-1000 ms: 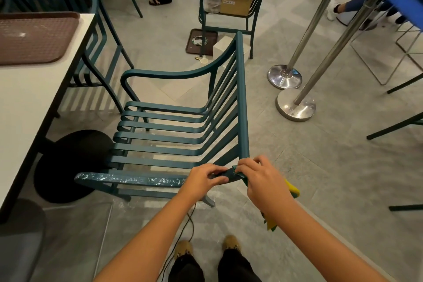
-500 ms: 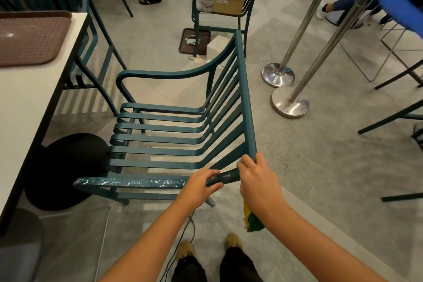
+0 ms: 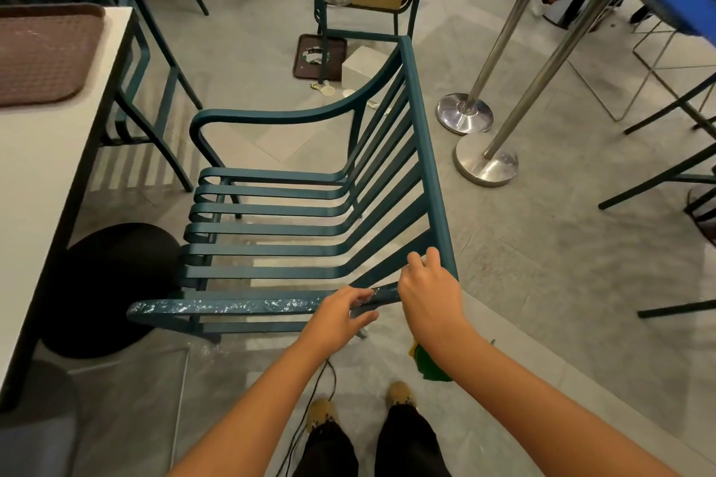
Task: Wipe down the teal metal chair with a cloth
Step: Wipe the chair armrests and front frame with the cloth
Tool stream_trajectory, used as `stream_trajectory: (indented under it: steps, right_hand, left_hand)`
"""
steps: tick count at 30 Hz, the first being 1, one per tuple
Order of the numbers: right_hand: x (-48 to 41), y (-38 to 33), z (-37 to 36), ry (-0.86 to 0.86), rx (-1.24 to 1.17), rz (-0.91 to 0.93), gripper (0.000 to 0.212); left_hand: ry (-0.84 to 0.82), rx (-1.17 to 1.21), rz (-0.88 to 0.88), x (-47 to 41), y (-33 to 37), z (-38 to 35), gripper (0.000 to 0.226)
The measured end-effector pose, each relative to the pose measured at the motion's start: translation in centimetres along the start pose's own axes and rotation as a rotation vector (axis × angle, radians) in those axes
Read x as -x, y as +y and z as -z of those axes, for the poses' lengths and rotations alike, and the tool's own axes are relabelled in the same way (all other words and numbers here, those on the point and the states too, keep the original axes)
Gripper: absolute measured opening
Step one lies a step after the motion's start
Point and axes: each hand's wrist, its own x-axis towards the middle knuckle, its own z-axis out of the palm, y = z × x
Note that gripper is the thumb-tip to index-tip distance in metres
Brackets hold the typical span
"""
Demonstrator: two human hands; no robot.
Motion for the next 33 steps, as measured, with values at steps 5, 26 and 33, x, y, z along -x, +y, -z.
stream_trajectory:
  steps: [5,26,33]
  right_hand:
    - [-1.0,-0.7,-0.9,-0.004,-0.05,-0.012,0.033]
    - [0.0,9.5,-0.9,0.295,-0.86,-0.025,0.026]
    - [-0.4,10.2,-2.6,0.287,-0.86,0.158,0.032]
  left_hand:
    - [-0.029,0.174,0.015,1.0,0.9,0.1,0.035]
    - [0.305,0.526,0.187,2.0,7.8,-6.8,0.032]
    - [0.5,0.361,0.057,1.9,10.2,-7.7,0.038]
